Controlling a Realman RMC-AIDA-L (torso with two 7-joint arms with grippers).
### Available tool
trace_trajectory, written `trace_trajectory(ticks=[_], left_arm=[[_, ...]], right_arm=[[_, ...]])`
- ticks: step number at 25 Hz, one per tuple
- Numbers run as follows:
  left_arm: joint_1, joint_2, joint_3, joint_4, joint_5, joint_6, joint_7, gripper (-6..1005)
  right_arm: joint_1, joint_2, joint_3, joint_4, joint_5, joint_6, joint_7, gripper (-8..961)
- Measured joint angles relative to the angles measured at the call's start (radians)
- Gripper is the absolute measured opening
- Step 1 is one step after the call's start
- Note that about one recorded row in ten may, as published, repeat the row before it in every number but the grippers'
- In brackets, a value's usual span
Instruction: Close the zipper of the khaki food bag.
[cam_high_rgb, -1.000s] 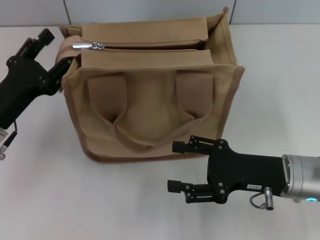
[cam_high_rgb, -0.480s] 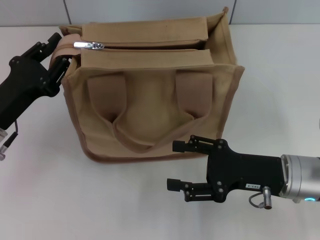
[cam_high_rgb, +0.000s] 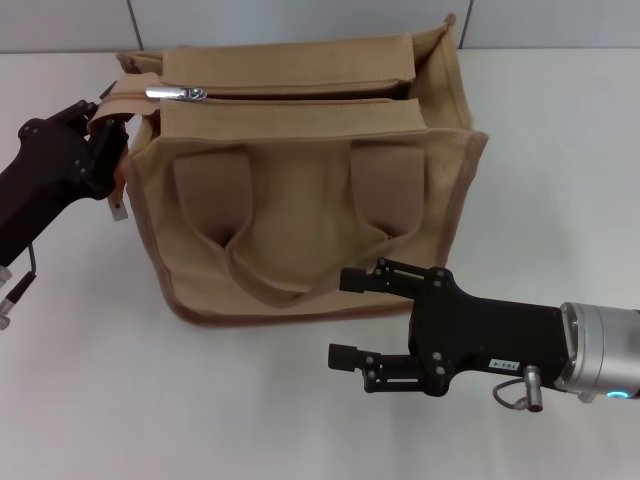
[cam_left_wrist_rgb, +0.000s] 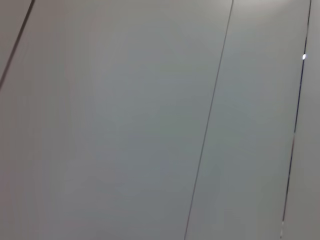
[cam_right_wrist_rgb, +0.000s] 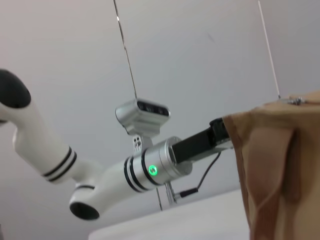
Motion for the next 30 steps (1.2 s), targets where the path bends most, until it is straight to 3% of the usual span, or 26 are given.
trace_trajectory(ticks=[6,12,21,30], left_arm=[[-0.01,-0.001,0.01,0.017,0.005,0.098,-0.013,29],[-0.048,-0.003,0.013,0.022,0.004,0.1,-0.027,22],[-0.093,-0.005,0.009,0.012,0.003,0.094,-0.025,23],[-0.125,-0.008,0.004,-0.012,-0.001,0.104,-0.015,23]], right_arm=[[-0.005,-0.002,0.002,0.0,0.031,-0.07,-0.034,810],[-0.005,-0.003,0.004,-0.001,0.077,-0.13,-0.011,805],[0.032,-0.006,0.004,-0.092,0.264,-0.164,0.401,799],[0.114,-0.003,0.001,-0.095,0.31,-0.095,0.496,792]])
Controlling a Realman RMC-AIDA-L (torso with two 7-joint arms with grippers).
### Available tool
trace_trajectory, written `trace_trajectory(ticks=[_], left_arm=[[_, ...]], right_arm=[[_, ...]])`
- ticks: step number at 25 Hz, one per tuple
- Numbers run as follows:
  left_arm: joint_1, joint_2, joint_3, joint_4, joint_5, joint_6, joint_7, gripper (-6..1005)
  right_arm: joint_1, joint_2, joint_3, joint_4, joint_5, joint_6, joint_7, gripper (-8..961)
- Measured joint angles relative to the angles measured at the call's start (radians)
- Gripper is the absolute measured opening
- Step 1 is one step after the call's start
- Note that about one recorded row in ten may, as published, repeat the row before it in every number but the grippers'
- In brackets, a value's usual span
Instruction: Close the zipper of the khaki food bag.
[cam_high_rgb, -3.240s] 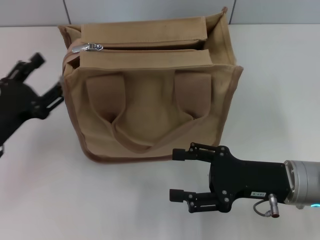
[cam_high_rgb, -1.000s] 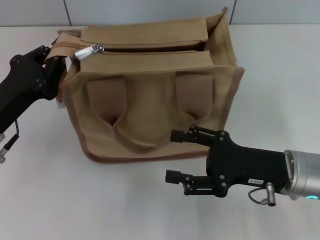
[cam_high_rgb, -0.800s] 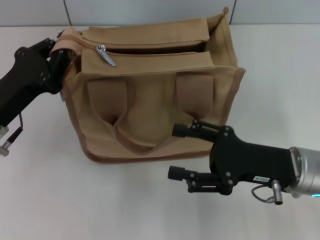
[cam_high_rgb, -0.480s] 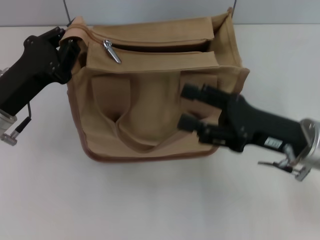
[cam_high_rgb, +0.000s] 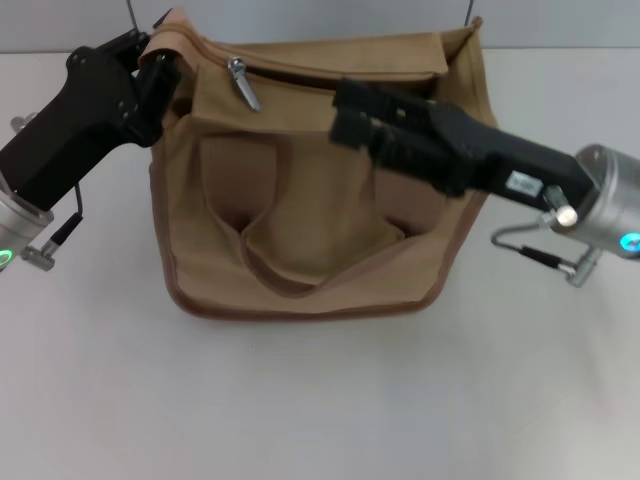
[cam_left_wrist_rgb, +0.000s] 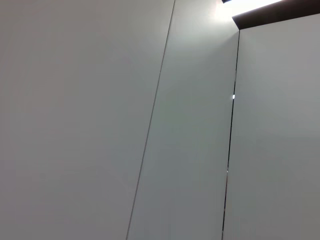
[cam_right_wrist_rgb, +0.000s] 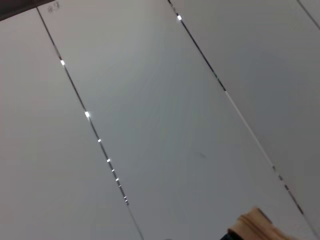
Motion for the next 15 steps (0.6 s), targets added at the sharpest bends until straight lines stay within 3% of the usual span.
trace_trajectory(ticks=[8,13,15], left_arm=[[-0.043,-0.001,0.006,-0.019,0.0,0.006,0.001,24],[-0.054,-0.001,0.005,-0.027,0.0,0.006,0.001,24],[-0.054,-0.001,0.004,-0.027,0.0,0.006,0.001,24]], right_arm=[[0.04,0.003,-0.006,0.027,0.044,0.05,0.017,594],[0.067,0.003,-0.008,0.031,0.044,0.059,0.019,419],[0.068,0.003,-0.008,0.031,0.044,0.064,0.02,416]])
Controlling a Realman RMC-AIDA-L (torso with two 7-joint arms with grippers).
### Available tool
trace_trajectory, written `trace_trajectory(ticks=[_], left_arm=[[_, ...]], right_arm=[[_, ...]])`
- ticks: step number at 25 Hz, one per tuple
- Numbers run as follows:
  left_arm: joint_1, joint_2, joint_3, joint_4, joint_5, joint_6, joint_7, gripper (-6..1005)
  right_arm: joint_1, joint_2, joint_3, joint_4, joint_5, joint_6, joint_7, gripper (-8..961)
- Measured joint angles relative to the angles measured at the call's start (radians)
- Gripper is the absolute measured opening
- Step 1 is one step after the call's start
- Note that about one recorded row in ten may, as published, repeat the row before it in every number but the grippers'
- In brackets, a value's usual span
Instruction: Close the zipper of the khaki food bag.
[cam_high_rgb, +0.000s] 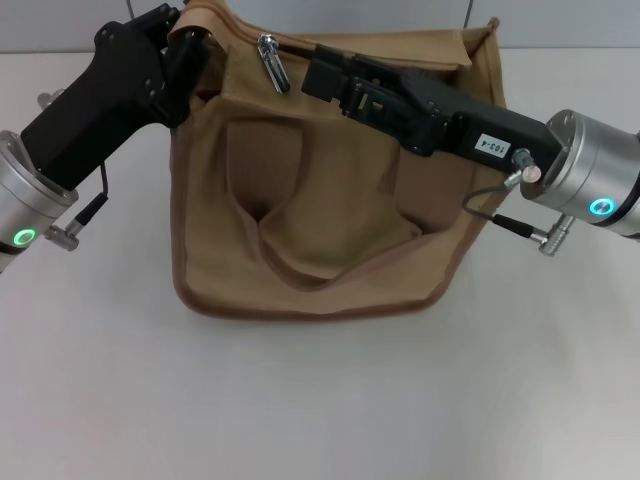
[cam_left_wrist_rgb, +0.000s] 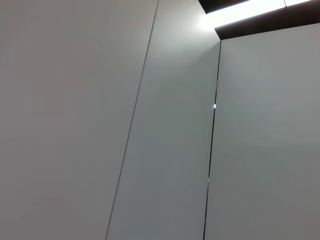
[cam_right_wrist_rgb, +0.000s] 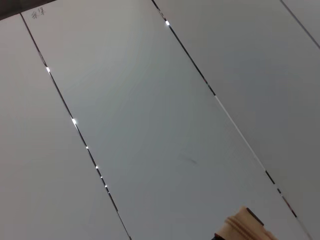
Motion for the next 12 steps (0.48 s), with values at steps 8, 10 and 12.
trace_trajectory(ticks=[8,10,12], left_arm=[[-0.005,0.0,-0.004,-0.003,0.0,0.001,0.002,24],[-0.01,0.0,-0.002,-0.012,0.0,0.004,0.002,25],[-0.019,-0.001,-0.002,-0.024,0.0,0.013,0.003,25]], right_arm=[[0.013,0.0,0.001,0.0,0.0,0.049,0.005,325],[0.018,0.0,0.001,0.0,0.0,0.057,0.013,282],[0.03,0.0,0.0,0.001,-0.002,0.083,0.038,284]])
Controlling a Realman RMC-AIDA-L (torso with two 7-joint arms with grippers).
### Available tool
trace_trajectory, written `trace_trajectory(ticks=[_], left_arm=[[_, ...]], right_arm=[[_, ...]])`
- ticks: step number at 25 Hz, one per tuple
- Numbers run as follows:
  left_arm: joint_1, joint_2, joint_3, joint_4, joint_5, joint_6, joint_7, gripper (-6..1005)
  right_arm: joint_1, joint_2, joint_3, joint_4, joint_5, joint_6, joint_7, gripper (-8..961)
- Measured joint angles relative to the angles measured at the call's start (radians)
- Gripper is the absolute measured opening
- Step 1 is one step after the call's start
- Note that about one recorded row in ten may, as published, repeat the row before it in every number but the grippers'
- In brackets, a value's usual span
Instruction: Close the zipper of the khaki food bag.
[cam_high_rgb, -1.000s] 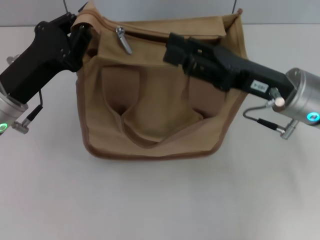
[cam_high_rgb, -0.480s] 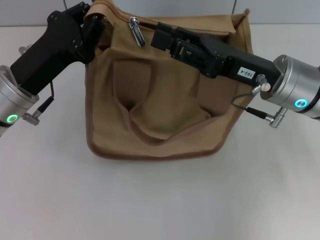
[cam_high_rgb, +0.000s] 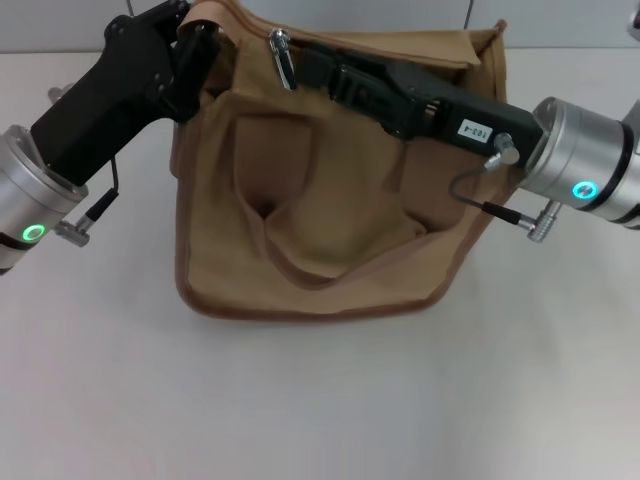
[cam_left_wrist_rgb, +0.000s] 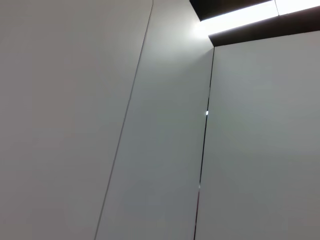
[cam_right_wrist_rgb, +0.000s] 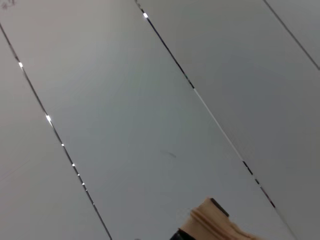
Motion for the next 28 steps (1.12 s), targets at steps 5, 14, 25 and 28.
trace_trajectory(ticks=[5,14,25,28], left_arm=[[-0.007,0.0,0.002,-0.004,0.0,0.003,0.007,25],[-0.022,-0.001,0.003,-0.017,0.0,-0.003,0.011,26],[-0.021,-0.001,0.002,-0.017,0.0,-0.003,0.011,26],[-0.02,-0.001,0.002,-0.017,0.0,-0.003,0.011,26]], right_arm=[[0.011,0.0,-0.002,0.001,-0.001,0.025,0.01,286],[0.055,0.0,-0.07,0.025,0.005,0.043,0.013,288],[0.037,0.0,-0.078,0.016,0.031,0.024,0.014,275],[0.038,0.0,-0.081,0.012,0.028,0.02,0.01,239]])
